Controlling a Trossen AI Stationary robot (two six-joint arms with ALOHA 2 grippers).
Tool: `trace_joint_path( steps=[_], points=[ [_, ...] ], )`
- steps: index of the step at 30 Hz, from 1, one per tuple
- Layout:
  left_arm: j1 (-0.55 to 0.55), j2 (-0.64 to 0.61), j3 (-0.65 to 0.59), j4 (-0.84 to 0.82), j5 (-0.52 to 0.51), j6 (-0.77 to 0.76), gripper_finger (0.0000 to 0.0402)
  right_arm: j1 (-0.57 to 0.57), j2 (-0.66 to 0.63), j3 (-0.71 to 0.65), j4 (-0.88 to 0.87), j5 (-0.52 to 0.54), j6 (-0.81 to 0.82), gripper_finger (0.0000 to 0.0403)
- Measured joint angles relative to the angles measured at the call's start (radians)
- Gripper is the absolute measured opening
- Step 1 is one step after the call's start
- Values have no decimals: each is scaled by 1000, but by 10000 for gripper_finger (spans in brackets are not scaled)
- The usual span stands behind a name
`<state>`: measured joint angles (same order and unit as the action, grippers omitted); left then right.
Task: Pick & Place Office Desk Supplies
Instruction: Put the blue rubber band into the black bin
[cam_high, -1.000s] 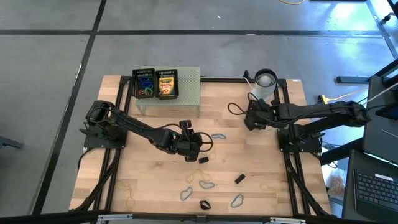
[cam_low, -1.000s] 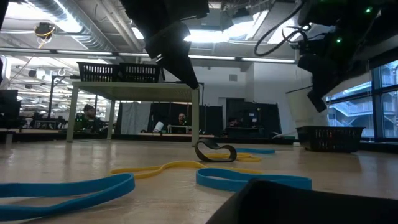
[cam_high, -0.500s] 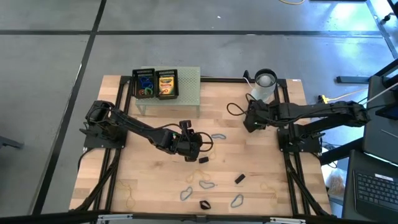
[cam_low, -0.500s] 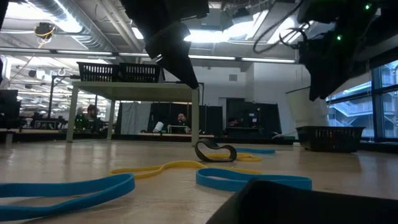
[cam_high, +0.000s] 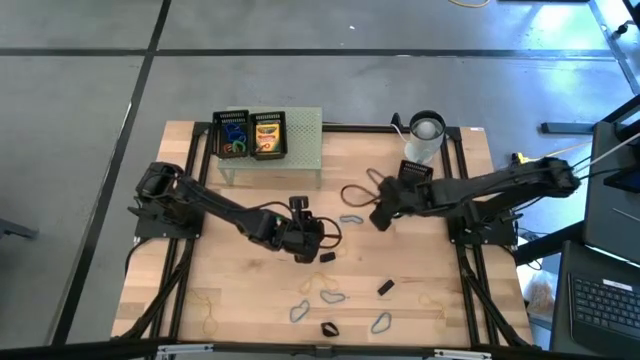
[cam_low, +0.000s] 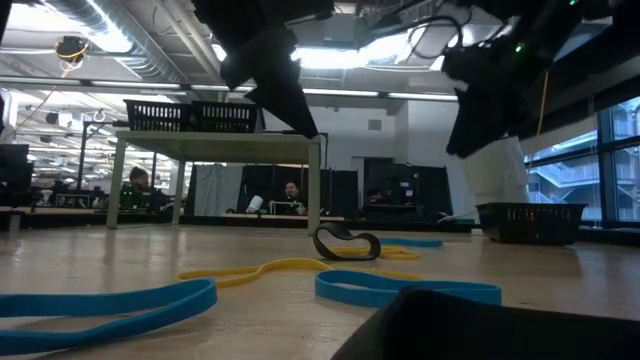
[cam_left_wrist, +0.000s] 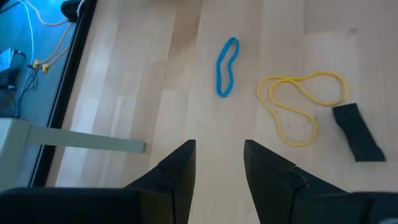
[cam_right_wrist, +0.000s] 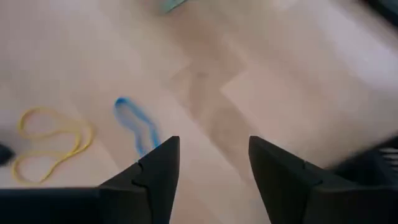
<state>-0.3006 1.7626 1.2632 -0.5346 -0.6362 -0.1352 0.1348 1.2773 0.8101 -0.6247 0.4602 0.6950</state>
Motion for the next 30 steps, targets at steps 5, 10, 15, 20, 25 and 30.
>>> trace_joint_path(
  steps=[5, 10, 15, 20, 25, 30],
  points=[
    [-15, -21, 0, -18, -1, 0, 130, 21, 136, 0, 112, -129, -80, 192],
    [-29, -27, 0, -23, 0, 0, 130, 31, 252, 0, 228, -189, -178, 192],
    [-35, -27, 0, -23, 0, 35, 130, 25, 326, 0, 243, -187, -243, 192],
    [-33, -27, 0, -21, 0, 37, 130, 8, 365, -1, 262, -184, -288, 192],
    [-33, -27, 0, -16, 0, 37, 130, -6, 404, -1, 330, -188, -313, 192],
    [-33, -27, 0, -19, 2, 36, 130, -23, 436, 0, 362, -189, -337, 192]
  ],
)
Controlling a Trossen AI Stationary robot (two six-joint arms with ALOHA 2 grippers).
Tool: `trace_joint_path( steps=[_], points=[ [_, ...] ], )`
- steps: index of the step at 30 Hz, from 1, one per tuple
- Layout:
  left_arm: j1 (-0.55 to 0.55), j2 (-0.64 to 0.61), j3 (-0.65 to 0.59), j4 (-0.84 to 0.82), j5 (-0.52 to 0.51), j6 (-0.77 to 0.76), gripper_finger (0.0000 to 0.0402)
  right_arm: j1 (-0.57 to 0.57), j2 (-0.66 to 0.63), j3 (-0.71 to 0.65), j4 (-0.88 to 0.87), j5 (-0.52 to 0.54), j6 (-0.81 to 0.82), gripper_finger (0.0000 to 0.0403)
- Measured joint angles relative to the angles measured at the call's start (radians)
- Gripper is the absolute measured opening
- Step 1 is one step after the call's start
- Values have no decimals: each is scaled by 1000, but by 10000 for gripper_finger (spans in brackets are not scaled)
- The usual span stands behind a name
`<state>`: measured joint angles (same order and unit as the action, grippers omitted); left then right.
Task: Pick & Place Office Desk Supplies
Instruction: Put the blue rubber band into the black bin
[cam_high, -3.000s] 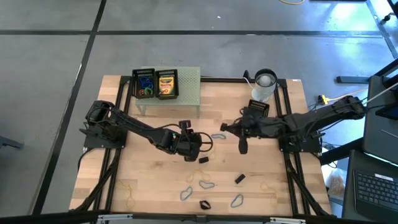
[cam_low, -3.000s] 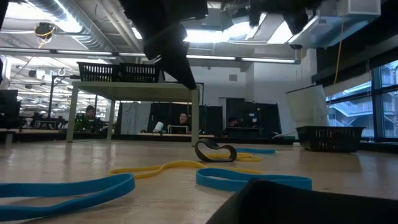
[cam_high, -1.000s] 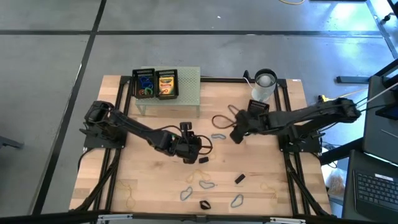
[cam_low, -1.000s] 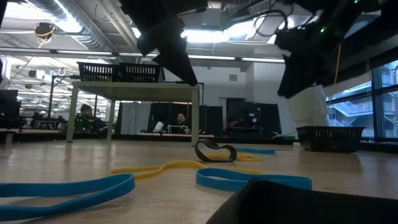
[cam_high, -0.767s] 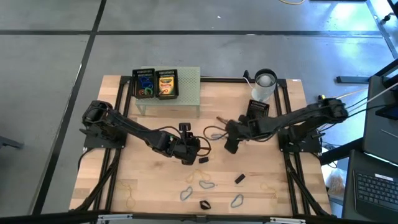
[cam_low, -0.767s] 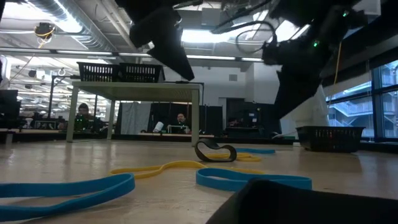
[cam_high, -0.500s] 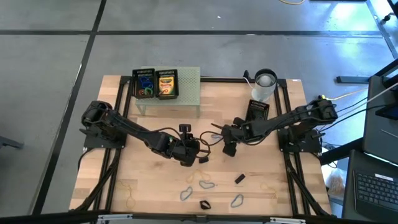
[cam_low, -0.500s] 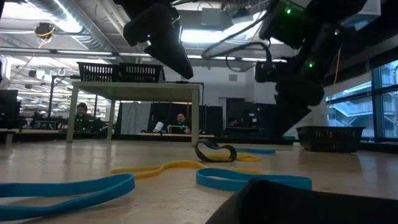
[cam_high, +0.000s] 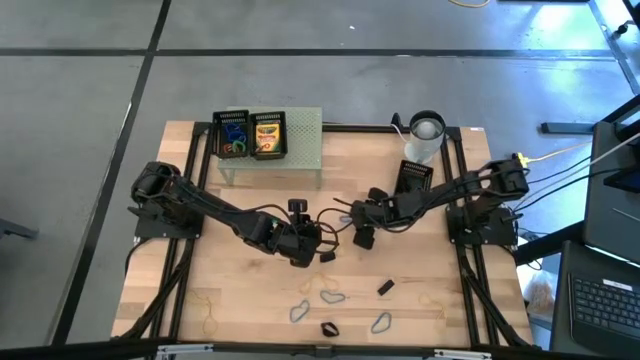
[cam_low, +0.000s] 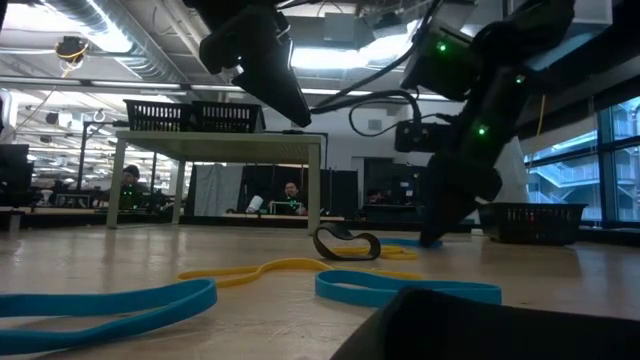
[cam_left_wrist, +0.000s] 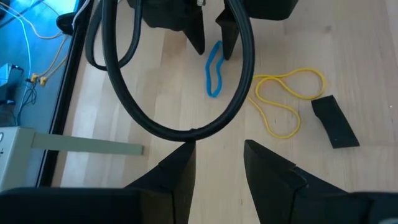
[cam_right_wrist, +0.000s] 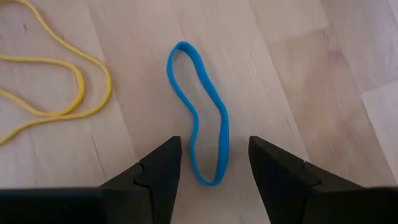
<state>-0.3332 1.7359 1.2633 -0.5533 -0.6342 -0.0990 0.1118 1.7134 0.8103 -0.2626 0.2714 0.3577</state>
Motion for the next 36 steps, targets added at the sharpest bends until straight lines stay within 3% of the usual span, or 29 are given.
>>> trace_joint_path(
  steps=[6, 10, 20, 27, 36],
  points=[
    [0, 0, 0, 0, 0, -2, 130, -22, 12, 2, 11, -23, -1, 189],
    [0, 0, 0, 3, 0, -2, 130, -35, 13, 2, 29, -91, -27, 164],
    [0, 0, 0, 3, -1, -1, 130, -55, 16, 1, 43, -136, -34, 14],
    [0, 0, 0, 5, -2, -1, 130, -56, -7, -2, 28, -137, -59, 8],
    [0, 0, 0, 6, -2, -1, 130, -57, -188, -4, 18, -149, -55, 3]
  ],
)
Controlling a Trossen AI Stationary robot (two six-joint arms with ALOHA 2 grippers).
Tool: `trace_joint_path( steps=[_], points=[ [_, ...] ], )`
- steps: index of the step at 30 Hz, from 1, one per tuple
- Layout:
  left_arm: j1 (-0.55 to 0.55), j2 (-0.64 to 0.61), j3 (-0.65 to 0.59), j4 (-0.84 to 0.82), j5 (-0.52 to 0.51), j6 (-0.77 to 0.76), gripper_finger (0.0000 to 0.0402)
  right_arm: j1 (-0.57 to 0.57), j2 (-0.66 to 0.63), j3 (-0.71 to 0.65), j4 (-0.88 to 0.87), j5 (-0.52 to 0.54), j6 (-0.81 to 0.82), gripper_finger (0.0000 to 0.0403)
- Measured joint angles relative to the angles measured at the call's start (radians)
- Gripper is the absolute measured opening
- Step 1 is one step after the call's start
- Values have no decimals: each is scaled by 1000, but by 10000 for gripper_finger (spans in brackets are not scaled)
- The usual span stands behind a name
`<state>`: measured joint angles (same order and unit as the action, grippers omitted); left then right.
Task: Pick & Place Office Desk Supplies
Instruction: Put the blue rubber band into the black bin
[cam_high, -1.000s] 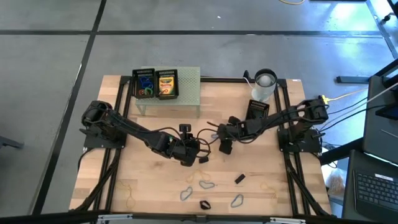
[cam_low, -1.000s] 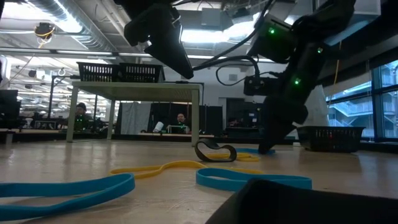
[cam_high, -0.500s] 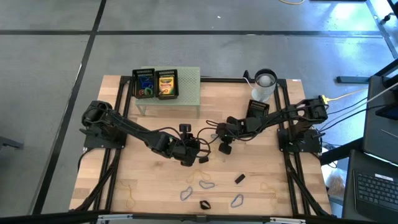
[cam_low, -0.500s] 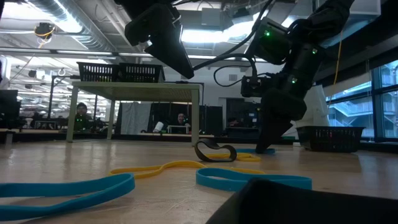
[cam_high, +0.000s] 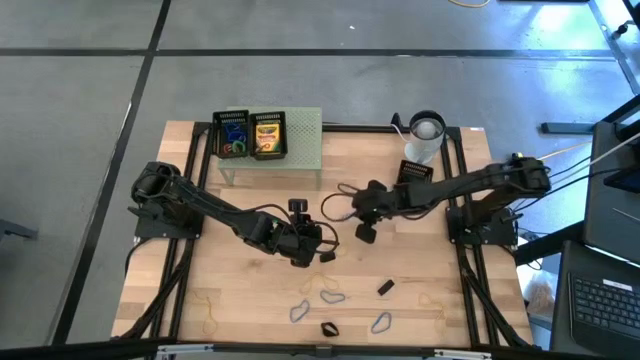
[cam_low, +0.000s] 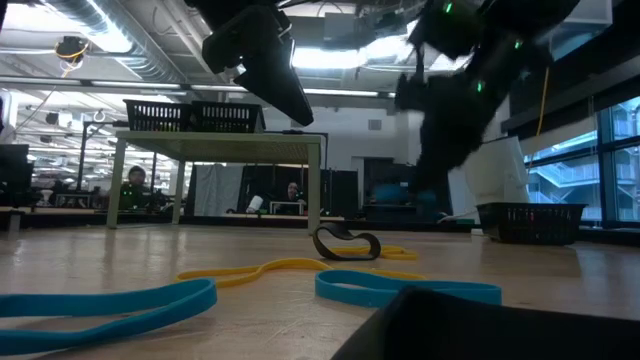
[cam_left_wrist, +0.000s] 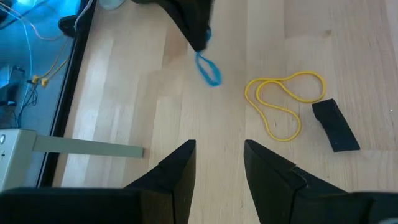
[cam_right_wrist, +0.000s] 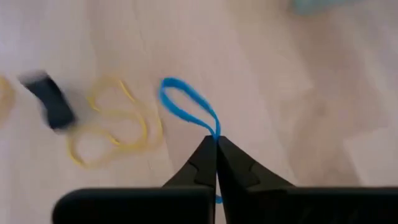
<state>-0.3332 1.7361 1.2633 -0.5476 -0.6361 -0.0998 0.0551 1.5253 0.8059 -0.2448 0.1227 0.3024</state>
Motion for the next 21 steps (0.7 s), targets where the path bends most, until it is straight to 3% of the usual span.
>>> trace_joint_path(
  steps=[13, 21],
  points=[
    [1, 0, 0, 3, 0, 0, 129, 19, -277, 2, 82, 227, -17, 1],
    [1, 0, 0, 5, 0, 1, 130, 76, -336, 2, 366, 216, -167, 1]
  ],
)
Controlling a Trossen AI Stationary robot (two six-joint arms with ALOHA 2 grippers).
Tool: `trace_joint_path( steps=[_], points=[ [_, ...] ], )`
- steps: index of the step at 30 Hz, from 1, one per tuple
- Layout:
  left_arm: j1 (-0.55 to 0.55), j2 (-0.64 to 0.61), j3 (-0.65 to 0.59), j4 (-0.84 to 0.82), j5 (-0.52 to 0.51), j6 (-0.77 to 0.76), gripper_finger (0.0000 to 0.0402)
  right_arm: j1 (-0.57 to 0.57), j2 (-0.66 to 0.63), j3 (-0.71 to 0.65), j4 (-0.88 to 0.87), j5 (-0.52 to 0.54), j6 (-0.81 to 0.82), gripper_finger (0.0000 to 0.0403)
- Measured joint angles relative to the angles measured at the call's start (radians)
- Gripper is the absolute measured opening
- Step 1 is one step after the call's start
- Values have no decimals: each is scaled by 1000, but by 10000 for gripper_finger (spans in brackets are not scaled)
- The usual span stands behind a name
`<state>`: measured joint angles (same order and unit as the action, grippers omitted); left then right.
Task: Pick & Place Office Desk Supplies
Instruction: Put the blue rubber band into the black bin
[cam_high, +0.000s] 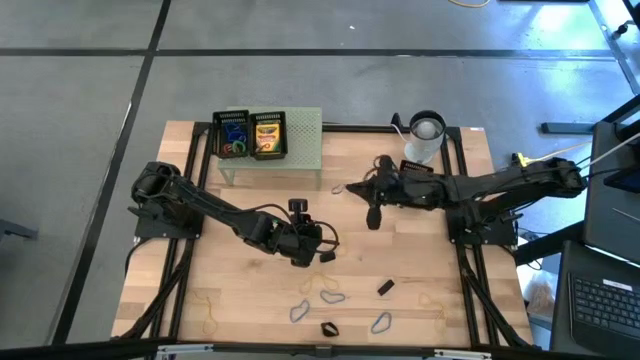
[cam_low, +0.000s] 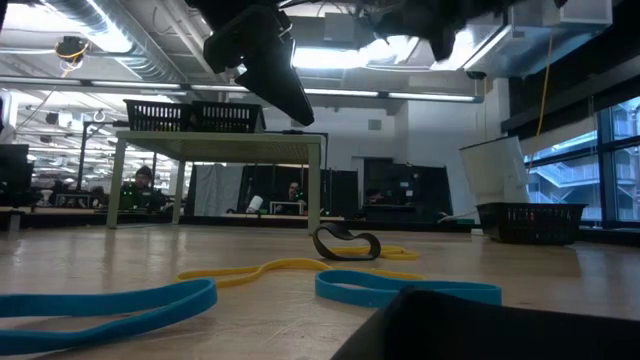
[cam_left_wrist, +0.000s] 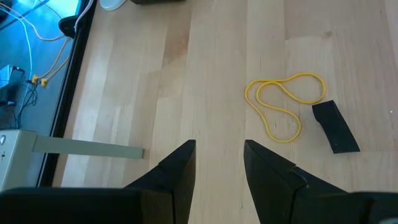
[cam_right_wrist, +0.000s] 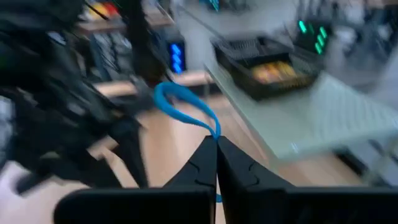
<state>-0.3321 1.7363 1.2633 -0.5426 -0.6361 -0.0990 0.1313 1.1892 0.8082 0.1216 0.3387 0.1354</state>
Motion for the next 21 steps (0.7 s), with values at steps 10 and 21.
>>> trace_joint_path(
  steps=[10, 21],
  points=[
    [0, 0, 0, 0, 0, 0, 129, 63, -1, 1, 159, -15, -76, 4],
    [0, 0, 0, 0, 0, -2, 130, 78, -2, 2, -349, -9, 216, 5]
  ],
)
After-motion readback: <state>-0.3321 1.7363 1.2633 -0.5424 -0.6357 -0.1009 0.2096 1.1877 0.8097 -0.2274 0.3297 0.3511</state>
